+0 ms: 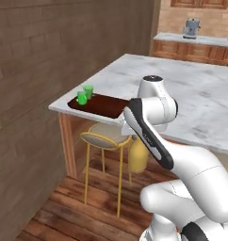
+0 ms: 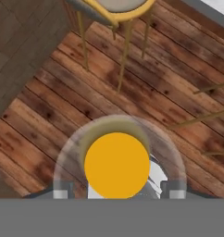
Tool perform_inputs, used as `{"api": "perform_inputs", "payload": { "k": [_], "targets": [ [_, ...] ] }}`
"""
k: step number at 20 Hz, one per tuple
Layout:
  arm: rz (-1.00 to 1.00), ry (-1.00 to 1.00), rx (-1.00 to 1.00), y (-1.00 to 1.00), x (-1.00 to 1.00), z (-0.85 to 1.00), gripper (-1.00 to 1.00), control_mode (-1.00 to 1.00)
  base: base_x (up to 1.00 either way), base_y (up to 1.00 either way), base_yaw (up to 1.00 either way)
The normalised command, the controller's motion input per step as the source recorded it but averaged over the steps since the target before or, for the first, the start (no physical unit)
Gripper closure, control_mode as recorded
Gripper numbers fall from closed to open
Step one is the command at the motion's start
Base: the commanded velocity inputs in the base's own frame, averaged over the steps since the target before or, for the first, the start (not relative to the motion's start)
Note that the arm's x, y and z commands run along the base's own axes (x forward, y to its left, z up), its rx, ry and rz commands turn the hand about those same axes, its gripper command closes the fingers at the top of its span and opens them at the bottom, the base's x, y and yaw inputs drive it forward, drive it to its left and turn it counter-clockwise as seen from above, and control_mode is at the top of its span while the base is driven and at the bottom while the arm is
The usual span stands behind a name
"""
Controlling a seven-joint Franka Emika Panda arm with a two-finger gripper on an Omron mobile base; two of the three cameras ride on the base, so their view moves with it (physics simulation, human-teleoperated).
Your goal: There is a tray on the dining counter. Grab the cup, mug, and pitcher and place them on the tray. The pitcher may be placed next to the tray if it cannot fit the tray.
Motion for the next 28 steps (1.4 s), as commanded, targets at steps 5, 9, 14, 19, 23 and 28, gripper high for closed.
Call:
{"api": "perform_inputs", "payload": {
  "k": [5, 9, 14, 19, 23, 28],
  "targets": [
    [0.00, 0.00, 0.00, 0.00, 0.00, 0.00, 1.00, 1.00, 0.00, 0.62, -0.58],
    [0.00, 0.00, 0.00, 0.00, 0.00, 0.00, 1.00, 1.00, 0.00, 0.62, -0.54],
    [0.00, 0.00, 0.00, 0.00, 0.00, 0.00, 1.00, 1.00, 0.02, 0.76, -0.47],
    [0.00, 0.00, 0.00, 0.00, 0.00, 0.00, 1.00, 1.00, 0.10, 0.86, -0.29],
    [0.00, 0.00, 0.00, 0.00, 0.00, 0.00, 1.00, 1.00, 0.24, 0.76, -0.22],
    [0.00, 0.00, 0.00, 0.00, 0.00, 0.00, 1.00, 1.00, 0.39, 0.46, -0.22]
  ]
}}
